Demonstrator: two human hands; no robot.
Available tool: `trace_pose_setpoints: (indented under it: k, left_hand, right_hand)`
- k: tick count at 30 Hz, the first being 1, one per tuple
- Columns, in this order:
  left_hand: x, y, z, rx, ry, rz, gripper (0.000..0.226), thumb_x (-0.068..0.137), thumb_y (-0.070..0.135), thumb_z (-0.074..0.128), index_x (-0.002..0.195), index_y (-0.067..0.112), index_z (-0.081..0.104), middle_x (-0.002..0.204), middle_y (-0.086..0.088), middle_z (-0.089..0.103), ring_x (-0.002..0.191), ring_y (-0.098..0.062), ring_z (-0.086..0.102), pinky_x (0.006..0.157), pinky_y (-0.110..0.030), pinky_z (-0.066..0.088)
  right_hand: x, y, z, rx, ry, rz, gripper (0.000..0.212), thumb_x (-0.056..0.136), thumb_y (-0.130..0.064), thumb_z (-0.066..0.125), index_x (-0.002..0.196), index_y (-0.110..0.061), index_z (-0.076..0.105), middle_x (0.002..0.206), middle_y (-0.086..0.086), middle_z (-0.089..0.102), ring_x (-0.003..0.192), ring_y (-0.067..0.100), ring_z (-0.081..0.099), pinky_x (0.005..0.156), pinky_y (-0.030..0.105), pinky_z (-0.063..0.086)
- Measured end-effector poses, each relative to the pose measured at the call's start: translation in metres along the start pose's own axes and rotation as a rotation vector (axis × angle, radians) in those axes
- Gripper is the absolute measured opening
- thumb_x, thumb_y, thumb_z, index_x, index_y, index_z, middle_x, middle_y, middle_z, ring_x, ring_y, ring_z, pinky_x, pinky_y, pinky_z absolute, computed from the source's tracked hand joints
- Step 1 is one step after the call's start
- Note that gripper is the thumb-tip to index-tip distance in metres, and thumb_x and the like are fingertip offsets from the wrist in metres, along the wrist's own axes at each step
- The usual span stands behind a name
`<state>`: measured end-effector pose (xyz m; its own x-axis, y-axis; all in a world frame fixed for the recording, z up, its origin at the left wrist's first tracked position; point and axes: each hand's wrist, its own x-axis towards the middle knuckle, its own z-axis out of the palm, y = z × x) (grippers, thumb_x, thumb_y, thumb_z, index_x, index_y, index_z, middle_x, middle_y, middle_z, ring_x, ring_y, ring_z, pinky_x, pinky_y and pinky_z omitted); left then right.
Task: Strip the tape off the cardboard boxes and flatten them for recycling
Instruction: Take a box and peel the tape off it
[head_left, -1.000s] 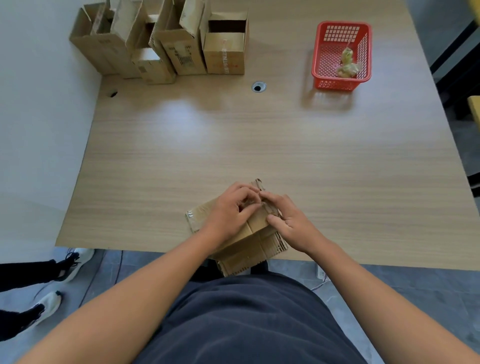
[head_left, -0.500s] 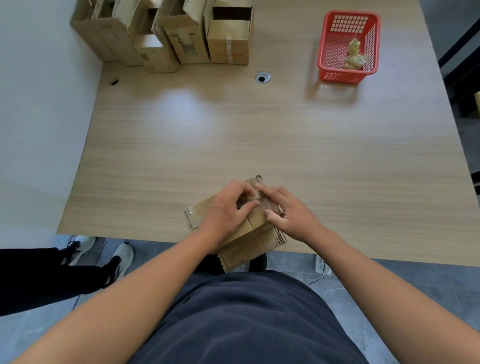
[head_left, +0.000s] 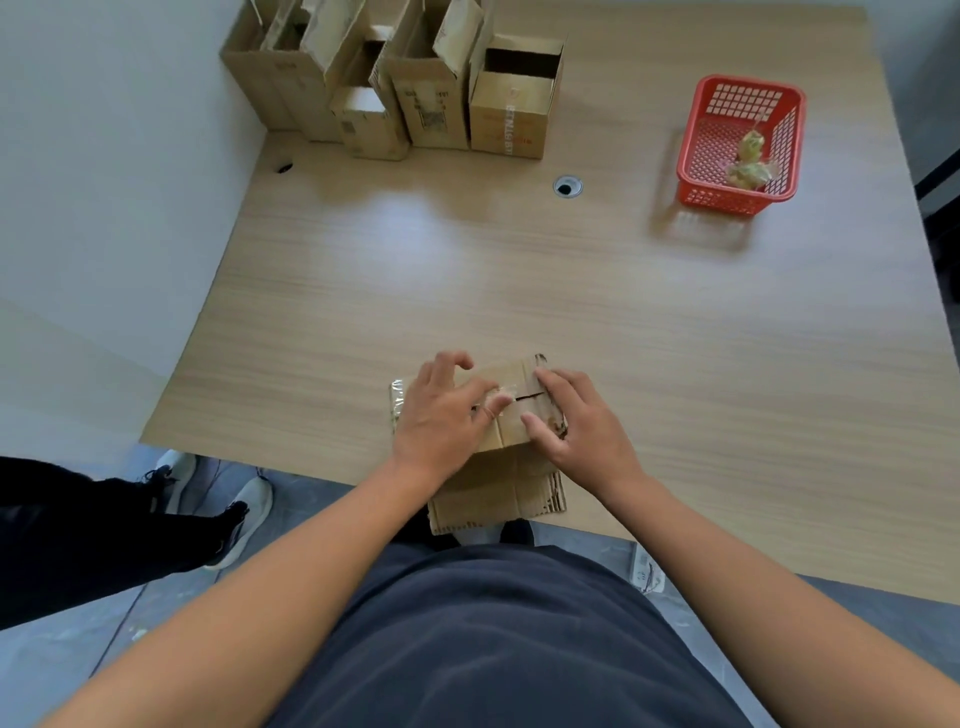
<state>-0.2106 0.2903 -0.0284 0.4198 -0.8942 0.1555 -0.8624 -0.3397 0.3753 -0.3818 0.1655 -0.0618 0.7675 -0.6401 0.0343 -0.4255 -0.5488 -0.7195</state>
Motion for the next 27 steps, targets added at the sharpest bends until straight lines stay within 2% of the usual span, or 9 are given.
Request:
trace_pose_setpoints:
  k: [3,7,11,14,17,18,21,23,27]
  left_hand:
    - [-0.001,-0.006,-0.003,0.049,-0.068,0.074,0.055,0.096,0.061,0.048,0.122,0.020,0.071,0.106,-0.005,0.050,0.092,-0.021,0.050,0.076,-0.036,0.050]
    - [-0.002,-0.008,-0.004,-0.091,-0.089,0.065,0.046,0.099,0.041,0.055,0.136,0.015,0.063,0.101,-0.005,0.063,0.090,-0.020,0.055,0.076,-0.030,0.045]
    - [0.003,-0.010,-0.002,-0.182,-0.051,0.030,0.022,0.101,0.024,0.058,0.113,0.014,0.073,0.097,-0.001,0.070,0.091,-0.018,0.057,0.078,-0.033,0.048]
    - [0.012,-0.015,-0.003,-0.244,-0.162,-0.093,0.045,0.104,0.048,0.039,0.102,0.015,0.069,0.094,0.002,0.067,0.091,-0.015,0.053,0.082,-0.038,0.046]
    - [0.024,-0.021,-0.006,-0.289,-0.244,-0.081,0.080,0.096,0.076,0.016,0.100,0.017,0.070,0.097,0.003,0.063,0.095,-0.013,0.049,0.081,-0.030,0.036]
    - [0.029,-0.023,-0.006,-0.285,-0.263,-0.073,0.080,0.094,0.079,0.019,0.106,0.019,0.070,0.104,0.004,0.062,0.102,-0.012,0.048,0.085,-0.029,0.036]
    - [0.045,-0.024,0.000,-0.165,-0.230,-0.069,0.058,0.086,0.069,0.057,0.125,0.027,0.067,0.124,0.005,0.048,0.116,-0.014,0.046,0.100,-0.034,0.043]
    - [0.054,-0.019,0.002,-0.137,-0.098,-0.156,0.053,0.082,0.059,0.072,0.123,0.026,0.069,0.121,0.005,0.042,0.110,-0.014,0.048,0.092,-0.031,0.048]
    - [0.063,-0.007,0.002,-0.102,0.029,-0.161,0.047,0.084,0.044,0.079,0.122,0.019,0.069,0.106,0.000,0.064,0.102,-0.022,0.059,0.087,-0.040,0.051]
  right_hand:
    - [0.010,0.006,-0.005,0.042,-0.157,-0.045,0.079,0.087,-0.063,0.062,0.148,-0.019,0.039,0.155,-0.006,0.028,0.141,0.015,0.037,0.108,0.042,0.047]
    - [0.023,0.015,-0.014,0.053,-0.314,-0.115,0.097,0.077,-0.079,0.063,0.147,-0.023,0.029,0.163,-0.009,0.016,0.145,0.009,0.025,0.113,0.042,0.039]
    - [0.033,0.016,-0.015,-0.013,-0.378,-0.137,0.110,0.071,-0.090,0.060,0.156,-0.030,0.024,0.160,-0.012,0.012,0.145,0.013,0.028,0.110,0.048,0.046]
    - [0.034,0.016,-0.013,-0.067,-0.327,-0.154,0.114,0.069,-0.093,0.056,0.159,-0.027,0.031,0.155,-0.007,0.018,0.143,0.015,0.031,0.109,0.047,0.048]
    - [0.036,0.013,-0.009,-0.075,-0.236,-0.152,0.114,0.070,-0.092,0.055,0.157,-0.019,0.039,0.151,-0.001,0.026,0.139,0.018,0.036,0.110,0.044,0.047]
    - [0.038,0.011,-0.008,-0.082,-0.200,-0.148,0.113,0.072,-0.089,0.056,0.156,-0.016,0.040,0.151,0.003,0.028,0.138,0.021,0.038,0.111,0.044,0.046]
    - [0.048,0.007,-0.002,-0.084,-0.102,-0.096,0.110,0.073,-0.079,0.063,0.155,-0.008,0.042,0.149,0.011,0.031,0.138,0.027,0.039,0.114,0.046,0.044]
    - [0.056,0.004,0.002,-0.089,-0.072,-0.069,0.109,0.073,-0.076,0.066,0.154,-0.007,0.042,0.148,0.010,0.031,0.138,0.027,0.038,0.114,0.044,0.044]
    - [0.063,0.001,0.008,-0.067,-0.072,-0.030,0.108,0.073,-0.073,0.069,0.156,-0.012,0.039,0.148,0.005,0.027,0.139,0.025,0.037,0.114,0.045,0.043]
